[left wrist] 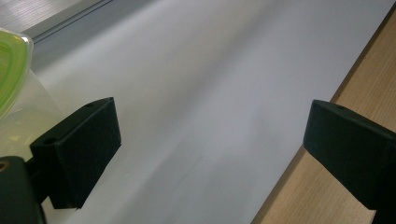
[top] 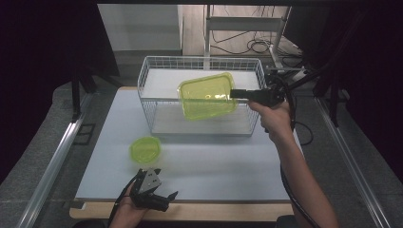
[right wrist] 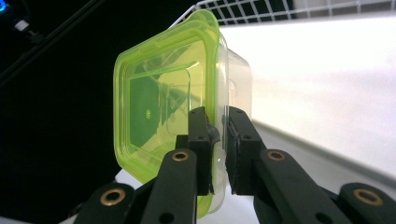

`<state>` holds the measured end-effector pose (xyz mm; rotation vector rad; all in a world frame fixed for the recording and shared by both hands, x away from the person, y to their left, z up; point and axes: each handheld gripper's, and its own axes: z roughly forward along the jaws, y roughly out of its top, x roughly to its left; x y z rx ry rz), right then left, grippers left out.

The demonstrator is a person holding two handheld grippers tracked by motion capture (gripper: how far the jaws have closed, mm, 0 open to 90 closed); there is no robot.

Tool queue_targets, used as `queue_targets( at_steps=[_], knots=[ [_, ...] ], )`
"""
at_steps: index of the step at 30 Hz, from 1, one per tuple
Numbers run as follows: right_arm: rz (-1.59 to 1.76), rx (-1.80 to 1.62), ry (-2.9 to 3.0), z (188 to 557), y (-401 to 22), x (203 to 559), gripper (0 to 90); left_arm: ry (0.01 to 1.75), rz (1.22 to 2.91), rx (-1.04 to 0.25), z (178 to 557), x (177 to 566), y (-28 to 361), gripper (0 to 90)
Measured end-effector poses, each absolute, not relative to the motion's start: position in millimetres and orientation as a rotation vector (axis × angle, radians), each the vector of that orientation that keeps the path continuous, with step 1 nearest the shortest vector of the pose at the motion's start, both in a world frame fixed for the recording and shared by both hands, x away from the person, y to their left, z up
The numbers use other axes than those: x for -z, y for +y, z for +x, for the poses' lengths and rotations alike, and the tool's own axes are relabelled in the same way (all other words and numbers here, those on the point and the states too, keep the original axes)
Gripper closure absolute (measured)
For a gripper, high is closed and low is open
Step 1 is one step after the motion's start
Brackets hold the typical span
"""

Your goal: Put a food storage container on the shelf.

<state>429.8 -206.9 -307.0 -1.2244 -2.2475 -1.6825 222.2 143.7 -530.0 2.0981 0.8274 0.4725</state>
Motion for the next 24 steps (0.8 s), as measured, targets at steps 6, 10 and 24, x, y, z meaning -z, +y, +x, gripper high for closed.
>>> queue_targets(
  at_steps=[6, 10, 24],
  knots=[
    [-1.276, 1.704, -2.238, 445, -197, 300, 81.4, 0.826, 2.100, -0.471, 222, 530, 145, 3.9],
    [-1.323, 1.700, -2.244, 455, -191, 298, 81.4, 0.825, 2.097, -0.472, 222, 529, 145, 3.9],
    [-1.449, 1.675, -2.235, 473, -185, 304, 80.7, 0.820, 2.101, -0.473, 222, 529, 146, 4.0]
  ],
)
